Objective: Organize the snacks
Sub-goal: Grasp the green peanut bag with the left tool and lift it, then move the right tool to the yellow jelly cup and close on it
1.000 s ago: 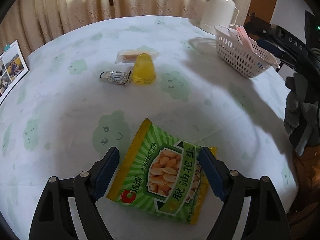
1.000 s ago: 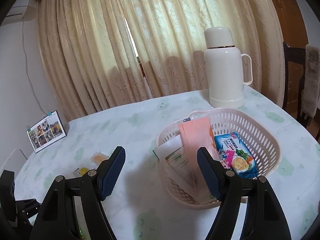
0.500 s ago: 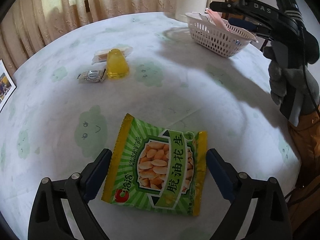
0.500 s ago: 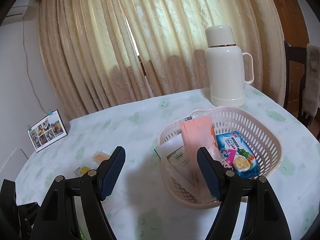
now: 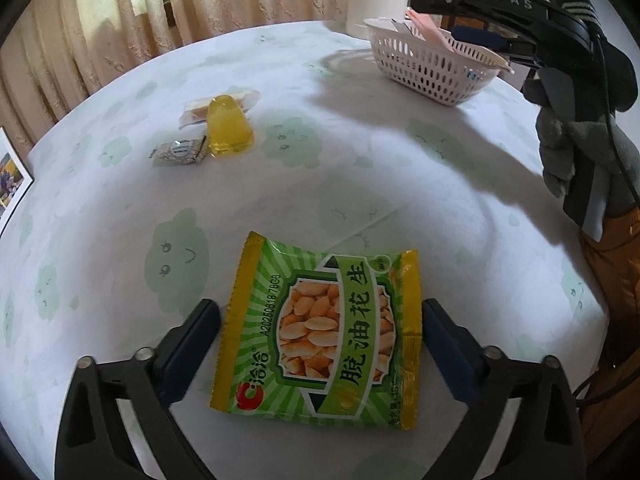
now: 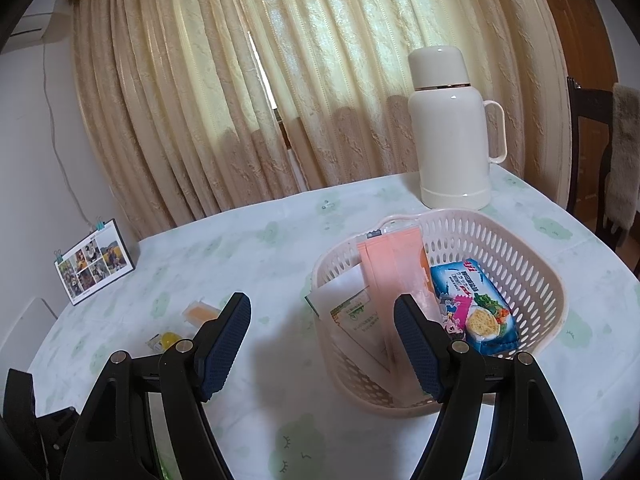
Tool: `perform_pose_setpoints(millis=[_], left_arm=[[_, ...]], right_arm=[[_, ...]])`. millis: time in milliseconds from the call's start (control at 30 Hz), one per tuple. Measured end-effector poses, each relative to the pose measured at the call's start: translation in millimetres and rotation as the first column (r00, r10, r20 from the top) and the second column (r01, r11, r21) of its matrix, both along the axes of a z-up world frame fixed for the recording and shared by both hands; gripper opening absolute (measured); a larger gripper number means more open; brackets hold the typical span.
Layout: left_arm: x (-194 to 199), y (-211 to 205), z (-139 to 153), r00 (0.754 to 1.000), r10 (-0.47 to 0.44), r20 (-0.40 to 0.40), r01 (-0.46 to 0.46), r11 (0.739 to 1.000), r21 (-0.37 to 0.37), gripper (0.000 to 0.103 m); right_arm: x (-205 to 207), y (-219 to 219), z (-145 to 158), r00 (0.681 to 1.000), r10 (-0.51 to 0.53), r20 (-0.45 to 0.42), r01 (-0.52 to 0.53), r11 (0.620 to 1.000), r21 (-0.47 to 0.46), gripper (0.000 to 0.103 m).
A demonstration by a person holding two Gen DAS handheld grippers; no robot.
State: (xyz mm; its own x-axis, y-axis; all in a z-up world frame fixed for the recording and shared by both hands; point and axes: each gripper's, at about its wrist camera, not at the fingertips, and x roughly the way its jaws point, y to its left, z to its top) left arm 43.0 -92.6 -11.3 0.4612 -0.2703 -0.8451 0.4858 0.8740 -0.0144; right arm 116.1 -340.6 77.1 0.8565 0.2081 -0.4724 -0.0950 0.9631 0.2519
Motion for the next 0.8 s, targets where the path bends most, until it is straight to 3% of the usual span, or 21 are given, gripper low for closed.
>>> perform_pose_setpoints(millis=[400, 567, 800], left_arm=[[8.7, 17.0, 13.6, 0.993, 0.110, 0.045, -0.108, 0.993, -0.048, 0.073], [17.4, 32.6, 21.3, 0.980, 0.192, 0.054, -0.186, 0.978, -0.099, 0.070], [34.3, 53.9, 40.7, 0.943, 0.318, 0.099, -0.298, 0.938, -0.178, 0.070]], right_arm=[[-0.3, -0.4, -2.8, 1.000, 0.003, -0.005, -0.003, 1.000, -0.001, 0.075], [-2.7, 2.2, -3.3, 1.000, 0.013, 0.005, -0.013, 1.000, -0.010, 0.075], [-4.3, 12.7, -2.6, 0.999, 0.050, 0.019, -0.049, 0.998, -0.037, 0.075]])
